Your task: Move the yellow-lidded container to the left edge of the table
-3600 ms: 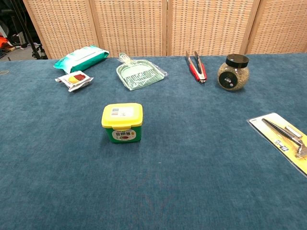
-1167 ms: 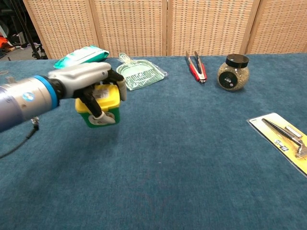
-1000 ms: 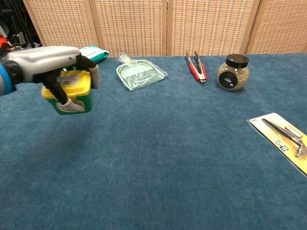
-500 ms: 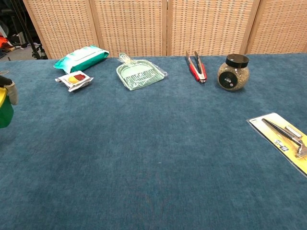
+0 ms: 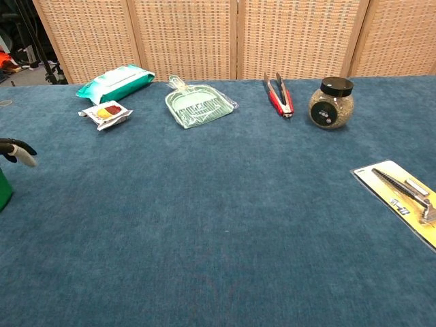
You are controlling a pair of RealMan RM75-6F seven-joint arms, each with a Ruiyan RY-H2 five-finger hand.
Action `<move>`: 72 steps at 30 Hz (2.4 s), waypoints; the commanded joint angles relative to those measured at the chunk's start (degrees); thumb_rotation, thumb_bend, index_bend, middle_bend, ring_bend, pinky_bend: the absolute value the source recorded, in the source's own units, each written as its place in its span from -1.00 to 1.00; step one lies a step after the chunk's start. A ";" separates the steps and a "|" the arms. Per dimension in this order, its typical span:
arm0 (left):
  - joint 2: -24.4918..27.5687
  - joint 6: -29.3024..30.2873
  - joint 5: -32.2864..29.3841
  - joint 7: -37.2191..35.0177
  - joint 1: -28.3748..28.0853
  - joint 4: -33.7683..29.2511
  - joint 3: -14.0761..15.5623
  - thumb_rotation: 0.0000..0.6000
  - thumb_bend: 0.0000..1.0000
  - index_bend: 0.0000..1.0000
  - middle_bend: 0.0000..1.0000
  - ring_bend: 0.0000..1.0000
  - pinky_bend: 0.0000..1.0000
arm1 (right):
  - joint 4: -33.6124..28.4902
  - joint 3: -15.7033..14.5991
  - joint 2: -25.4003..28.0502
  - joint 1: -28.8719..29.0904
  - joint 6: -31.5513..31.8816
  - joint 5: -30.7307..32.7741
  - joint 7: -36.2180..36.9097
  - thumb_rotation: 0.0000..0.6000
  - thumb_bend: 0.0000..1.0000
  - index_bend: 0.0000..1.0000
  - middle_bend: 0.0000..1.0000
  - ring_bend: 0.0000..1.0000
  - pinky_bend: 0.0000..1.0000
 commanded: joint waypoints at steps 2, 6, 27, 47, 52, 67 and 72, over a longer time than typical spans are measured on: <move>5.50 2.88 -0.57 -4.80 0.93 -5.53 0.33 1.00 -1.00 -1.00 -1.00 -1.00 -1.00 | -0.20 -0.09 0.07 -0.10 0.15 -0.20 0.12 1.00 -1.00 -0.90 -1.00 -1.00 -1.00; 9.21 5.33 -1.01 -6.41 2.29 -8.70 0.54 1.00 -1.00 -1.00 -1.00 -1.00 -1.00 | -0.32 -0.22 0.14 -0.13 0.20 -0.49 0.18 1.00 -1.00 -0.90 -1.00 -1.00 -1.00; 10.99 -0.97 -15.45 3.28 7.69 -21.11 -3.56 1.00 -1.00 -1.00 -1.00 -1.00 -0.83 | -0.89 -0.99 1.20 -0.74 1.25 -2.40 2.24 1.00 -1.00 -0.90 -1.00 -1.00 -1.00; 4.86 -4.75 -22.85 9.05 7.71 -19.93 -8.40 1.00 -0.68 -0.13 -0.42 -0.32 -0.23 | -0.64 -0.71 1.98 -0.69 0.88 -1.92 4.44 1.00 -1.00 -0.90 -1.00 -1.00 -1.00; 3.97 -3.98 -22.24 9.46 7.93 -19.25 -9.01 1.00 -0.50 0.04 -0.29 -0.21 -0.15 | -0.53 -0.72 1.92 -0.57 0.48 -1.68 4.38 1.00 -1.00 -0.90 -1.00 -1.00 -1.00; 24.12 -11.88 -13.12 -5.69 3.40 -35.62 -5.88 1.00 -0.30 0.12 -0.25 -0.16 -0.15 | -0.44 -0.78 1.59 -0.48 0.26 -1.62 3.69 1.00 -1.00 -0.90 -1.00 -1.00 -1.00; 32.38 -33.12 -14.67 -9.72 -7.38 -39.06 -5.29 1.00 -0.20 0.12 -0.24 -0.15 -0.15 | -0.45 -0.85 1.39 -0.40 0.10 -1.65 3.17 1.00 -1.00 -0.90 -1.00 -1.00 -1.00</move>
